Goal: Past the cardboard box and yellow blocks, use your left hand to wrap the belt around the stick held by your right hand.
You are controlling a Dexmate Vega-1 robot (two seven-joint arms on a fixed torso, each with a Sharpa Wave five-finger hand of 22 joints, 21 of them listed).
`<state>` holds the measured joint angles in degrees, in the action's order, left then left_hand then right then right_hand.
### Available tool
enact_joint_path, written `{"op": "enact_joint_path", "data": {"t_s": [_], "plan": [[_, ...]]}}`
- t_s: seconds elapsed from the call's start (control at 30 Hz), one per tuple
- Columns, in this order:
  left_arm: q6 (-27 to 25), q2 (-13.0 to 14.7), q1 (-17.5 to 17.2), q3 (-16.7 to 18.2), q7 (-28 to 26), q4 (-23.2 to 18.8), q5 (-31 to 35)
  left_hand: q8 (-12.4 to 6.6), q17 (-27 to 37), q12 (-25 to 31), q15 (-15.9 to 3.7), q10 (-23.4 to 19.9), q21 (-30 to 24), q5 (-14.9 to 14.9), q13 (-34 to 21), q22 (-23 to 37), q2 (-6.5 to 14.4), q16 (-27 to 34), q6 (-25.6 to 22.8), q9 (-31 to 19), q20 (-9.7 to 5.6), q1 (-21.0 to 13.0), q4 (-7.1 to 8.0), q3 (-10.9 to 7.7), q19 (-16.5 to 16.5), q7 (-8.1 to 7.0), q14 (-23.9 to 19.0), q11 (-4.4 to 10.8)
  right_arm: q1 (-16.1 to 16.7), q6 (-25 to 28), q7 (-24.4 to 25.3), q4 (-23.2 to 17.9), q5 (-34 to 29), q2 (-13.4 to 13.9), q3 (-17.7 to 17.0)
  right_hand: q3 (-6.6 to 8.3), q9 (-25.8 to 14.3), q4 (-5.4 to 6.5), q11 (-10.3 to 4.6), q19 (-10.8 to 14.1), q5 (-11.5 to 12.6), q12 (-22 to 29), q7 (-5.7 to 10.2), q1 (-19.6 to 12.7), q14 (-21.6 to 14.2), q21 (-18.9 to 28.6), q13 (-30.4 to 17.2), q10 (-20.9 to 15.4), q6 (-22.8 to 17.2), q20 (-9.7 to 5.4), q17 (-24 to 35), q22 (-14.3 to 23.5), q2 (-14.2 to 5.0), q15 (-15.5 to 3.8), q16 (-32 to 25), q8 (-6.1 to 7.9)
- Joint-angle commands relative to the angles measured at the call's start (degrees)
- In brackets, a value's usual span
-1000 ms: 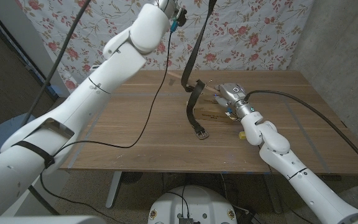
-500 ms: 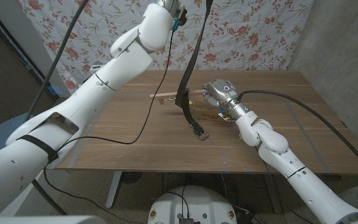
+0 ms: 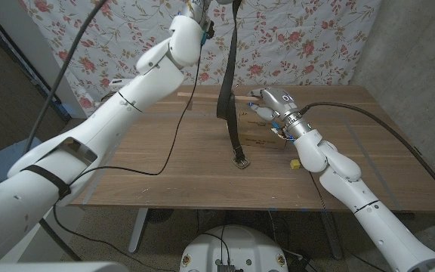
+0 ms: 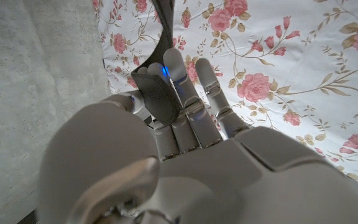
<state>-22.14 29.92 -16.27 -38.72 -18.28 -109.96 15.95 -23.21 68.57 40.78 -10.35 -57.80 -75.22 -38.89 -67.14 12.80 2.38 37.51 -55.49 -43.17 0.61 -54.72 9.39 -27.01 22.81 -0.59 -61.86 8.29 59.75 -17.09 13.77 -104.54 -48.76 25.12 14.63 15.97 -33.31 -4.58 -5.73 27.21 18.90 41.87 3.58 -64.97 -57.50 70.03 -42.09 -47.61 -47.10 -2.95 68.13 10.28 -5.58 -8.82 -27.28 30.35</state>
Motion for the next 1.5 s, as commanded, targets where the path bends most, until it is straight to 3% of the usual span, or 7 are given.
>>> {"op": "enact_joint_path", "data": {"t_s": [0.03, 0.53, 0.87, 1.07, 1.5], "plan": [[-5.18, 0.98, -0.56, -0.37, -2.25, 4.23, 3.57, 0.26, -0.14, -0.34, -0.39, -1.57, -0.23, 0.37, 0.01, 0.05, -0.12, 0.2, -2.2, 0.34, 0.13, -0.87, -0.24, -0.38, 0.49, 1.79, -0.88, 1.36, -0.92, -2.71, -2.76, 0.06, 8.84, -0.04, -3.27, -0.11, -0.03, -0.22, -0.55, 0.31, 0.34, 0.07, 0.63, -2.97, -0.63, 0.37, -0.56, -0.76, -1.11, -8.24, 0.11, 0.27, -2.85, -3.76, 0.32, 0.54], [-12.49, 3.85, -1.29, -2.35, -1.36, 6.1, 8.8, 0.5, 0.18, -0.39, -0.12, -1.63, -0.33, 0.67, -0.17, -0.09, -0.33, 0.32, -2.48, 0.28, 0.19, -1.09, -0.17, -0.62, 0.52, 1.79, -0.71, 1.52, -1.56, -1.71, -5.43, -0.75, 14.07, 0.42, -4.79, -0.28, 0.11, -0.22, -0.67, 0.24, 0.43, -0.07, 0.66, -3.06, -0.5, 0.48, -0.79, -0.6, -1.03, -8.24, 0.05, 0.19, -2.83, -3.7, 0.72, 0.5], [-18.52, 4.68, 1.19, -8.28, 2.05, 11.52, 15.8, 0.61, 0.28, -0.36, -0.04, -1.67, -0.33, 0.83, -0.39, -0.17, -0.46, 0.35, -2.48, 0.05, 0.11, -1.12, -0.08, -0.75, 0.44, 1.86, -0.68, 1.57, -2.01, -2.36, -6.08, -1.01, 15.74, 0.77, -4.58, -0.37, 0.21, -0.17, -0.66, 0.14, 0.48, -0.12, 0.62, -3.1, -0.53, 0.51, -0.89, -0.67, -0.96, -8.25, 0.03, 0.15, -2.93, -3.7, 0.93, 0.46], [-18.74, 4.58, 1.77, -10.99, 4.7, 15.14, 17.97, 0.86, -0.1, -0.55, -0.11, -1.78, -0.42, 0.93, -0.15, -0.09, -0.5, 0.16, -2.6, 0.25, 0.12, -1.1, -0.02, -0.83, 0.35, 1.83, -0.75, 1.52, -2.22, -3.21, -6.73, -0.88, 18.16, 0.88, -4.84, -0.42, 0.27, -0.15, -0.59, 0.09, 0.5, -0.16, 0.56, -3.12, -0.56, 0.54, -0.97, -0.65, -0.93, -8.25, 0.02, 0.14, -2.96, -3.69, 1.04, 0.44], [-13.18, 3.13, -0.11, -11.8, 6.6, 21.13, 15.28, 1.13, -0.13, -0.69, -0.24, -1.82, -0.4, 1.09, -0.2, -0.23, -0.55, 0.13, -2.64, 0.17, 0.17, -1.03, 0.05, -0.99, 0.26, 1.82, -0.9, 1.51, -4.41, -3.49, -7.82, -0.09, 20.85, 0.48, -4.41, -0.51, 0.31, -0.1, -0.48, 0.07, 0.52, -0.24, 0.46, -3.18, -0.68, 0.63, -1.02, -0.75, -0.87, -8.21, 0.04, 0.14, -3.05, -3.71, 1.2, 0.43]]}}
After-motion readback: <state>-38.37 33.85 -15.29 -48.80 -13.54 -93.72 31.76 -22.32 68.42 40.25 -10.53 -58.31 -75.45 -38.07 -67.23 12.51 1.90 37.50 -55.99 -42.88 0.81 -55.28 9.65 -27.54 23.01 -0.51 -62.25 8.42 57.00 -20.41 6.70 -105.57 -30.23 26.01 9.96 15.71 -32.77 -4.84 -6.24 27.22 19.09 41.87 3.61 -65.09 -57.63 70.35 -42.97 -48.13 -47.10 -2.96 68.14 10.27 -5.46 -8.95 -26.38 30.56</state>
